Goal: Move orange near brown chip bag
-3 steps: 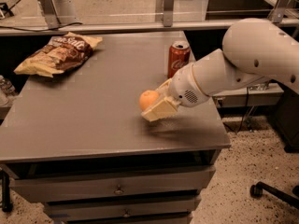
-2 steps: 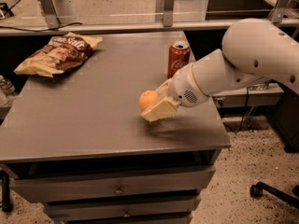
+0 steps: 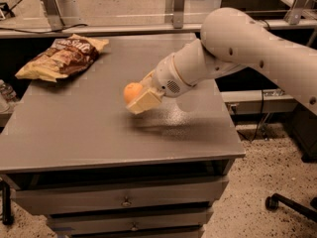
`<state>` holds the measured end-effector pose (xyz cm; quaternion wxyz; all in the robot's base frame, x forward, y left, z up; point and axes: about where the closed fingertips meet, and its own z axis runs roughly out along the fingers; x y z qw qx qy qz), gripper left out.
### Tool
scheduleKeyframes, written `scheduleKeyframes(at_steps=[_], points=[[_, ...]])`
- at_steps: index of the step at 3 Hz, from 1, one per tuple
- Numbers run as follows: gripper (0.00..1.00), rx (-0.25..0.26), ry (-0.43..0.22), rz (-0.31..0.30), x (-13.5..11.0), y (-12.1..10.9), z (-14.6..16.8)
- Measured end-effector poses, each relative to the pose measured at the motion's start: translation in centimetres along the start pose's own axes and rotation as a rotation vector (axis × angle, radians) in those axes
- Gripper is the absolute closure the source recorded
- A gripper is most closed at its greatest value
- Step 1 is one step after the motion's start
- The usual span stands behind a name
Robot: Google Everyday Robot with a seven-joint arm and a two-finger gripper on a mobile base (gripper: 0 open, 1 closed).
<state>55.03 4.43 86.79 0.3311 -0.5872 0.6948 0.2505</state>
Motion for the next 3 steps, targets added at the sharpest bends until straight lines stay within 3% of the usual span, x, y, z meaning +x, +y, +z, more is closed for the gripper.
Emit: scheduleKeyframes(at_steps=[2, 3], points=[[1.00, 0.047, -0.013, -0.068, -6.5, -6.0, 4.8], [1.00, 0.096, 0.009, -0.066, -8.0, -9.8, 7.6]])
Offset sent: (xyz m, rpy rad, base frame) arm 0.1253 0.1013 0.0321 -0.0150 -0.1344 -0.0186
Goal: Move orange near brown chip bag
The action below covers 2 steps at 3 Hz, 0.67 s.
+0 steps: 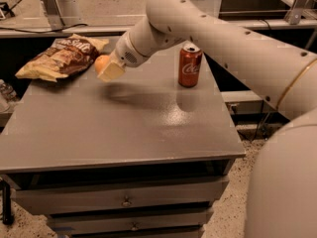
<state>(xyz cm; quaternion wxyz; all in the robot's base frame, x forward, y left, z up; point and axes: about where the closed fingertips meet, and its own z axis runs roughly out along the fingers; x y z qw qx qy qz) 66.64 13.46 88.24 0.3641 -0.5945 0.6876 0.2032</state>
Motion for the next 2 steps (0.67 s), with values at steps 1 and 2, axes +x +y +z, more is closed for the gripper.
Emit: scheduleKeyframes(at_steps=[1, 2], points=[[1.00, 0.030, 0.016, 0.015, -1.0, -2.7, 3.6], [1.00, 0.032, 0.017, 0.018, -2.7, -3.6, 6.5]])
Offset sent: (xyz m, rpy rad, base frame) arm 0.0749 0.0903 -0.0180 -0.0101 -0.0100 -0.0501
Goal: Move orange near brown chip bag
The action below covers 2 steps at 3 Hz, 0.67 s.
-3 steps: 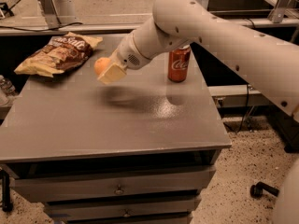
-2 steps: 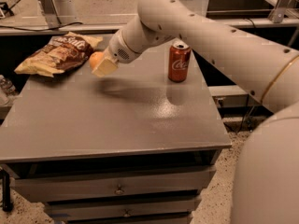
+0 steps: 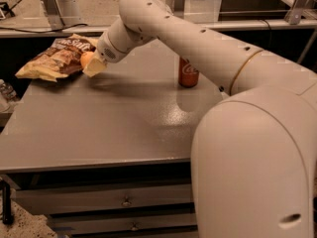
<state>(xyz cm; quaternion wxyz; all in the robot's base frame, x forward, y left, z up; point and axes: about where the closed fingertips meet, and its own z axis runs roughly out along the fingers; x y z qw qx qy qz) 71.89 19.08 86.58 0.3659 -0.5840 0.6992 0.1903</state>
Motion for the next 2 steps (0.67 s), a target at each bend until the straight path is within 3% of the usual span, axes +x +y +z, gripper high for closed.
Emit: scheduleKeyframes(at_steps=[1, 2], points=[[1.00, -0.028, -0.002, -0.002, -1.51, 0.23, 2.29], [0.83, -0.062, 0.005, 0.012, -1.52, -0.01, 3.28]])
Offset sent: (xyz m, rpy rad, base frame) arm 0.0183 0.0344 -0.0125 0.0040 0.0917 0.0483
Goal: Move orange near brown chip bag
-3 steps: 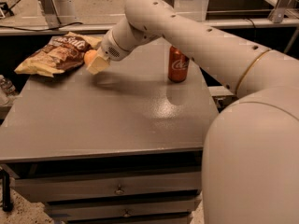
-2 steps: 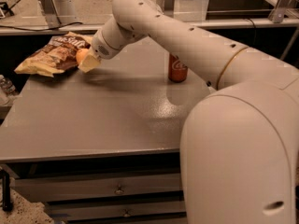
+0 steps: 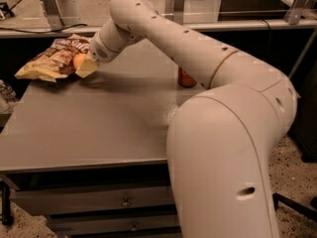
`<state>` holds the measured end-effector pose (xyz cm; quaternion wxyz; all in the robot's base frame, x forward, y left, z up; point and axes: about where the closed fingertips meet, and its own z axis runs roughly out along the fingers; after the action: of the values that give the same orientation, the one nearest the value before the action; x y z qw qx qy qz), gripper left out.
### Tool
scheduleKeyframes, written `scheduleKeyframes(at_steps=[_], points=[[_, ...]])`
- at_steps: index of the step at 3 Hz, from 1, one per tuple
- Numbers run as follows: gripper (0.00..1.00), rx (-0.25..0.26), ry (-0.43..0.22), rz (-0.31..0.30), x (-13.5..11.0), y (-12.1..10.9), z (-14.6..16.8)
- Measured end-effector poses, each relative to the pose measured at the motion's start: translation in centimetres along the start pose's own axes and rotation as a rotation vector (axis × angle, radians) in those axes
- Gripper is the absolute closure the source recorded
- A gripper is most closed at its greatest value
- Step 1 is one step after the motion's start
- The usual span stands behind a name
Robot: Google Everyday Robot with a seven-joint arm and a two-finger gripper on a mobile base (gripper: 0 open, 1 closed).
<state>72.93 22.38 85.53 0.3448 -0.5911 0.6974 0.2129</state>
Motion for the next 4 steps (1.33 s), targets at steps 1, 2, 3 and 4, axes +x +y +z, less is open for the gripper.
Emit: scheduleKeyframes(at_steps=[1, 2, 3, 4], points=[[0.59, -0.023, 0.004, 0.009, 0.30, -0.09, 0.34], [0.36, -0.034, 0.009, 0.014, 0.70, -0.21, 0.41], [0.12, -0.042, 0.010, 0.014, 0.79, -0.16, 0.52], [0.00, -0.048, 0.012, 0.014, 1.08, -0.06, 0.50]])
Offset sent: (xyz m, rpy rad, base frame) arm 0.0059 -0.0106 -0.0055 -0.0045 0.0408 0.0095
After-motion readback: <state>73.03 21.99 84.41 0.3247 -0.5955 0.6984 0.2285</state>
